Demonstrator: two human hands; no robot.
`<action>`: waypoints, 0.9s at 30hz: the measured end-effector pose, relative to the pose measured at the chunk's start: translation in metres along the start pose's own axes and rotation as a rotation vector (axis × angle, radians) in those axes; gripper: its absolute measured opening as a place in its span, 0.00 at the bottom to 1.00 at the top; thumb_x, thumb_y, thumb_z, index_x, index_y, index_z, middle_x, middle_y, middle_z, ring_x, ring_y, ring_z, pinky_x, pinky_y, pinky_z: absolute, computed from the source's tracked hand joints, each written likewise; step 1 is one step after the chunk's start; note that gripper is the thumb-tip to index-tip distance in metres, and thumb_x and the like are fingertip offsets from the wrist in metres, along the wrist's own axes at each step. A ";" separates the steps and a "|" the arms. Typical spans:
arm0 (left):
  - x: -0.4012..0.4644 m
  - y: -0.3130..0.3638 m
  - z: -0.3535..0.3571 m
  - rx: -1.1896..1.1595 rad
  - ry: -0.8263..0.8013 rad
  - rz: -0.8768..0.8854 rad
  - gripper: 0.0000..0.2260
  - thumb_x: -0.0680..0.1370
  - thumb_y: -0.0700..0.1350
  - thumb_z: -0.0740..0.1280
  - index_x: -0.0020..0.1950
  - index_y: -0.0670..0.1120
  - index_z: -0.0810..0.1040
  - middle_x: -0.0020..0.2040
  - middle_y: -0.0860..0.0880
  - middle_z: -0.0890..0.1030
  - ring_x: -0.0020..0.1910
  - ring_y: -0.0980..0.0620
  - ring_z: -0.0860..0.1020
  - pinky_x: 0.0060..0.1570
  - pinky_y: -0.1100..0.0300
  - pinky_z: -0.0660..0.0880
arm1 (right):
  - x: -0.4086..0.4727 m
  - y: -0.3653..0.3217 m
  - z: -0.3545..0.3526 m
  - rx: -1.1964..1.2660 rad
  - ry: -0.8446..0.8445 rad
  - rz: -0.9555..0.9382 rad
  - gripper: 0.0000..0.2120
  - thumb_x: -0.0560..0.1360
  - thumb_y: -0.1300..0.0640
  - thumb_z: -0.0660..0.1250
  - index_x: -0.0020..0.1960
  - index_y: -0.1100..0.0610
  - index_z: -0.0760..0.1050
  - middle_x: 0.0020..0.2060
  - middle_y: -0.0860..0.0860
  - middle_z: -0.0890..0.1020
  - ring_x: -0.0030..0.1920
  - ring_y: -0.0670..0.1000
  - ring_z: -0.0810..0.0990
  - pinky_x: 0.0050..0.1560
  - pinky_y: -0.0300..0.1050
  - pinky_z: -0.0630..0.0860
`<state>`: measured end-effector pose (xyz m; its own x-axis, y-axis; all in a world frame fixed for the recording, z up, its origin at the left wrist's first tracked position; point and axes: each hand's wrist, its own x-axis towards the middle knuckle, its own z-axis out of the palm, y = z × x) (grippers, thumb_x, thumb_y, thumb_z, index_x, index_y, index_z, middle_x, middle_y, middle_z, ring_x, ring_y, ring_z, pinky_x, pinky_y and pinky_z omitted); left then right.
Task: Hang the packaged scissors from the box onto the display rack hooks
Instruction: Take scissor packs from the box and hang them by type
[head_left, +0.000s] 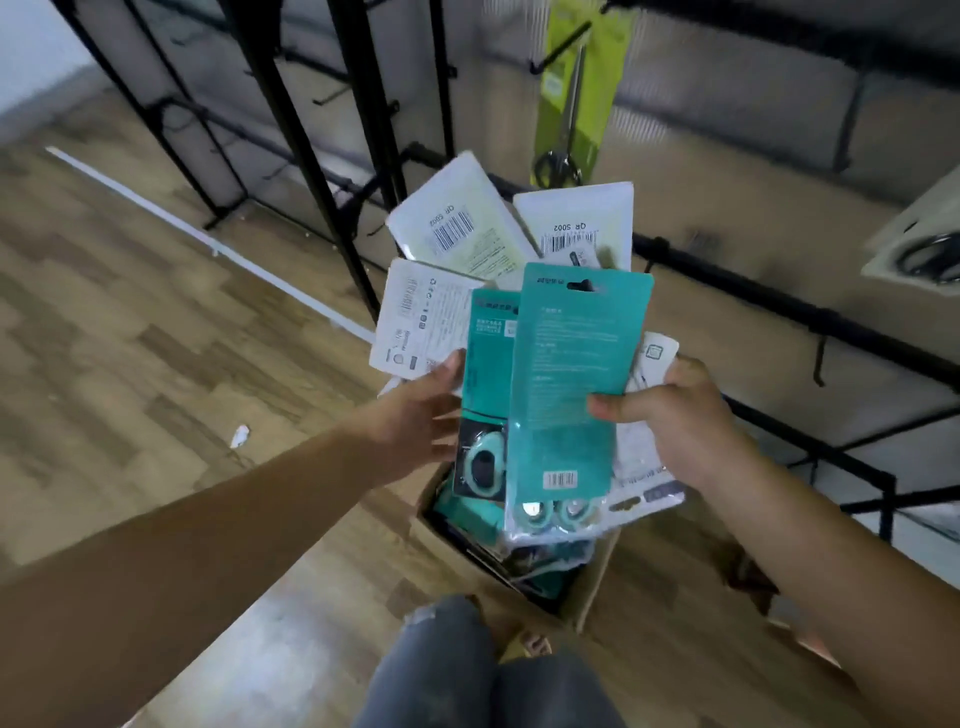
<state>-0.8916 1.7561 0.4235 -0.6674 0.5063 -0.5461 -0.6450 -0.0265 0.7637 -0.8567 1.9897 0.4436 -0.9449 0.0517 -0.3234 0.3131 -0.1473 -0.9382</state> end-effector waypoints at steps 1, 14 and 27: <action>-0.009 0.014 0.006 0.012 -0.014 0.071 0.33 0.48 0.66 0.78 0.48 0.53 0.81 0.43 0.49 0.83 0.45 0.48 0.82 0.45 0.52 0.77 | -0.002 -0.016 0.002 0.011 -0.016 -0.030 0.16 0.58 0.73 0.70 0.42 0.60 0.78 0.37 0.47 0.85 0.40 0.46 0.84 0.36 0.37 0.79; -0.046 0.158 0.070 -0.244 -0.106 0.390 0.21 0.70 0.56 0.63 0.61 0.51 0.76 0.54 0.49 0.83 0.54 0.49 0.81 0.50 0.52 0.77 | -0.015 -0.165 0.016 -0.059 0.074 -0.335 0.24 0.62 0.75 0.70 0.57 0.63 0.73 0.49 0.52 0.84 0.51 0.52 0.81 0.50 0.46 0.79; -0.053 0.197 0.096 0.052 -0.230 0.605 0.36 0.57 0.59 0.78 0.63 0.53 0.75 0.62 0.50 0.79 0.63 0.48 0.75 0.64 0.43 0.69 | -0.033 -0.203 0.035 -0.159 0.179 -0.739 0.33 0.63 0.68 0.73 0.59 0.40 0.68 0.53 0.29 0.72 0.48 0.24 0.73 0.41 0.27 0.75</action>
<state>-0.9474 1.8068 0.6358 -0.8067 0.5869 0.0688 -0.1579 -0.3263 0.9320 -0.8927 1.9835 0.6494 -0.8880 0.2417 0.3912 -0.3698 0.1304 -0.9199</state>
